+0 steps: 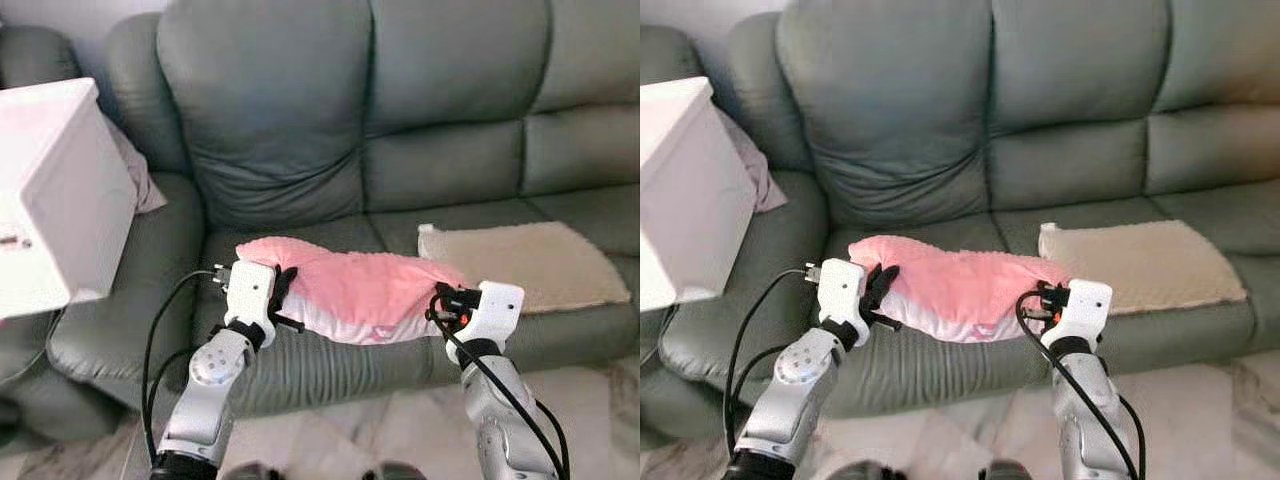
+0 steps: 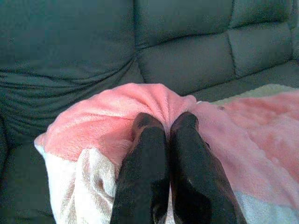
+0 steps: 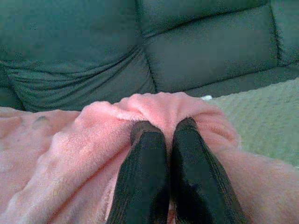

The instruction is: Move the pillow to the sofa

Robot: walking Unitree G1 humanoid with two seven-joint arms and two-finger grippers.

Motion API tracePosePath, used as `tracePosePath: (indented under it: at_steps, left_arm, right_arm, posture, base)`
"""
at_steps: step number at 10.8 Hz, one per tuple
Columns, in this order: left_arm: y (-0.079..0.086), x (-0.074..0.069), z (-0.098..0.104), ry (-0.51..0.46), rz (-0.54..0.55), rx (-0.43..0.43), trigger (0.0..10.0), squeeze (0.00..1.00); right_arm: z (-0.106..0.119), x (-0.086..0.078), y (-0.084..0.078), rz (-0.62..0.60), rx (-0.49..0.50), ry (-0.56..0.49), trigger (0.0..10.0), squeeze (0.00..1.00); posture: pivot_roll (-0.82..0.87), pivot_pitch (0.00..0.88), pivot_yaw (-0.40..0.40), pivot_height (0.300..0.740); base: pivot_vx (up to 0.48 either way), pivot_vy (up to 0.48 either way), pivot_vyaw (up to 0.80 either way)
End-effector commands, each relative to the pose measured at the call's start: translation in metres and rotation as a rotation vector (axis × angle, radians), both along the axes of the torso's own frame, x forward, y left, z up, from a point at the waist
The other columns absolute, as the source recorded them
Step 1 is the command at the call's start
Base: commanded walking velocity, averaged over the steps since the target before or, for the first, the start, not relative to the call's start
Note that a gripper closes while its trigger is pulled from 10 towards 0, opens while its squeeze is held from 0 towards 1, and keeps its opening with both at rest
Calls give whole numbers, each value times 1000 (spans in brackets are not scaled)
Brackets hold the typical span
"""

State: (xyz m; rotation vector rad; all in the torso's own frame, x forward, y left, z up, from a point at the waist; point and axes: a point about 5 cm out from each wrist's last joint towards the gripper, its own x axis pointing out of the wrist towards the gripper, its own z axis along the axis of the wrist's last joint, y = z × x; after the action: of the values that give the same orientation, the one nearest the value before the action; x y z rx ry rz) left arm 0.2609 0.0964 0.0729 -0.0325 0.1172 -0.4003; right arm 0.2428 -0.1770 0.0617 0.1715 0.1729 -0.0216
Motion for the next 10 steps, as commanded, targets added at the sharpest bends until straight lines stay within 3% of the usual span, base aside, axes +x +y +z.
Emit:
tracePosePath:
  at_steps: [1, 5, 7, 10]
  left_arm:
    - [-1, 2, 9, -43, -9, -7, 10000, 0]
    - [0, 3, 9, -42, -10, 0, 10000, 0]
    - [1, 4, 9, -41, 16, 14, 10000, 0]
    - [8, 8, 8, -36, 68, 38, 10000, 0]
  right_arm:
    - [7, 4, 4, 10, 4, -31, 10000, 0]
    - [7, 4, 6, 10, 7, -32, 10000, 0]
    - [8, 4, 9, 40, 0, -43, 10000, 0]
    - [8, 5, 8, 35, 8, -42, 10000, 0]
  posture:
    - [-45, 0, 32, 740]
    - [-44, 0, 37, 740]
    - [-43, 0, 36, 740]
    - [-35, 0, 36, 740]
  base:
    - [390, 0, 0]
    - [384, 0, 0]
    - [0, 0, 0]
    - [0, 0, 652]
